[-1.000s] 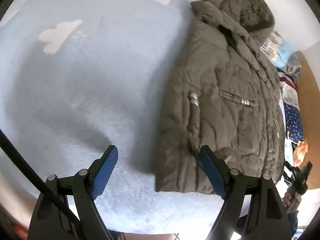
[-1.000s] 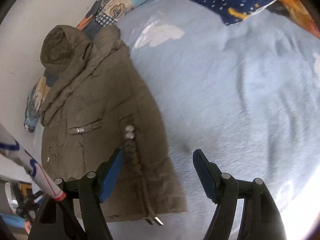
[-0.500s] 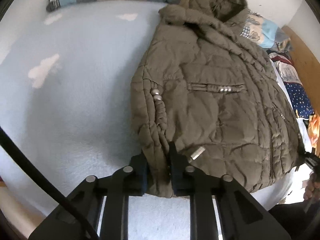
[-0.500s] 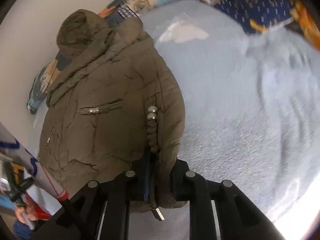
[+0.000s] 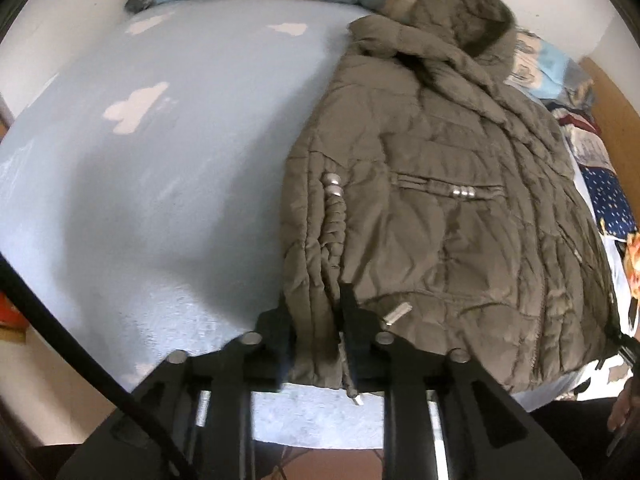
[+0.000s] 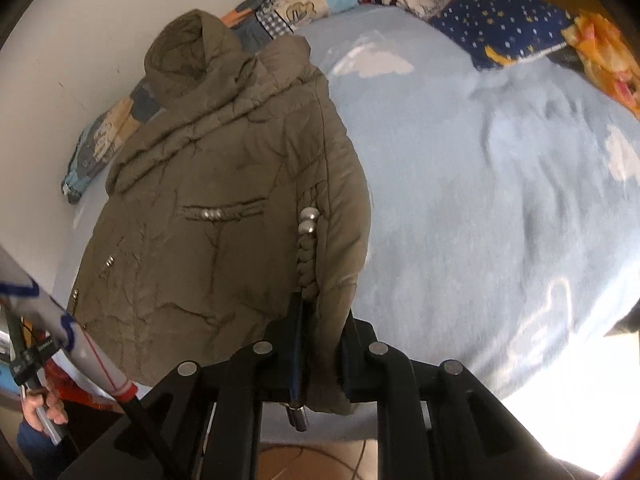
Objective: Fold large clothes
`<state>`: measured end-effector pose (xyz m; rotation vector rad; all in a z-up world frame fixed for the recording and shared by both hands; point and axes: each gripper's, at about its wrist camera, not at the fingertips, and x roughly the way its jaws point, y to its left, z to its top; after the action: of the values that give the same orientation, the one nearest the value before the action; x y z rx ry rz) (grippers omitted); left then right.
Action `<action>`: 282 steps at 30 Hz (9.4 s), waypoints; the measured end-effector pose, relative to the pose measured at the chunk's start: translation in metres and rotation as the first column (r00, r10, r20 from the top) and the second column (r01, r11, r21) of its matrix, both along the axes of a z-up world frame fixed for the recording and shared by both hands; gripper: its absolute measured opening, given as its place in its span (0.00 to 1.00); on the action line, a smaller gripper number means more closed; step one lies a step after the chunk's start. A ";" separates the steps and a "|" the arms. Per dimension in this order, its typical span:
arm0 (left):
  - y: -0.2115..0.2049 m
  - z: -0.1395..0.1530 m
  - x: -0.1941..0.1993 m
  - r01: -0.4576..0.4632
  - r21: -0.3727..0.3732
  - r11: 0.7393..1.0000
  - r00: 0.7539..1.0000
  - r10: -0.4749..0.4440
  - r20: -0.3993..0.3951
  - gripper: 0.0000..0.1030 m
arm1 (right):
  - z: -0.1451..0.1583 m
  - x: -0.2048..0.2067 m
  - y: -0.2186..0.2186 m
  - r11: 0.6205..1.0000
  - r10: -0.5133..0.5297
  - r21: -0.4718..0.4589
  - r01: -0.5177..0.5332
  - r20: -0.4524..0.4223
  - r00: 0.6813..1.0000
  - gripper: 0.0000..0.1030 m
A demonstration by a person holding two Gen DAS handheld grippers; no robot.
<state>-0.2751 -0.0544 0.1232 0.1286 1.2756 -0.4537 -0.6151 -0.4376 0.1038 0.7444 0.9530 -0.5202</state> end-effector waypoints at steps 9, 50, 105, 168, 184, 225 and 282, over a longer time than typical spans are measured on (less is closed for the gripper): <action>0.010 0.041 0.010 -0.113 -0.031 0.993 0.979 0.116 0.168 0.49 | 0.035 -0.018 -0.011 0.969 -0.160 -0.190 0.159 0.013 0.987 0.56; -0.174 0.053 -0.100 0.241 0.101 0.965 0.866 -0.261 0.427 0.60 | 0.025 0.122 0.130 0.848 0.212 -0.474 -0.239 -0.112 0.971 0.61; -0.209 0.024 0.170 0.103 -0.073 0.992 0.950 -0.077 0.304 0.66 | 0.156 0.491 -0.180 0.971 0.022 -0.238 0.016 0.155 0.988 0.64; -0.258 0.047 0.127 0.236 -0.037 0.971 0.920 -0.211 0.331 0.66 | 0.017 0.275 -0.061 0.861 0.256 -0.433 -0.265 -0.082 0.963 0.23; -0.372 0.070 0.217 0.255 -0.050 0.966 0.921 -0.227 0.316 0.66 | 0.102 0.375 -0.109 0.936 0.167 -0.340 -0.091 0.202 0.965 0.52; -0.327 0.008 0.132 0.222 0.047 0.974 0.945 -0.227 0.237 0.68 | -0.002 0.349 -0.068 0.957 0.230 -0.189 -0.221 0.027 0.973 0.53; -0.121 -0.047 -0.106 0.117 0.144 0.983 0.915 -0.163 0.370 0.94 | -0.057 0.092 0.115 0.946 0.201 -0.247 -0.211 -0.067 0.977 0.64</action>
<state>-0.3813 -0.1753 0.0761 0.3936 0.9118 -0.4502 -0.5230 -0.3222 0.0470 0.4000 0.9689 -0.4633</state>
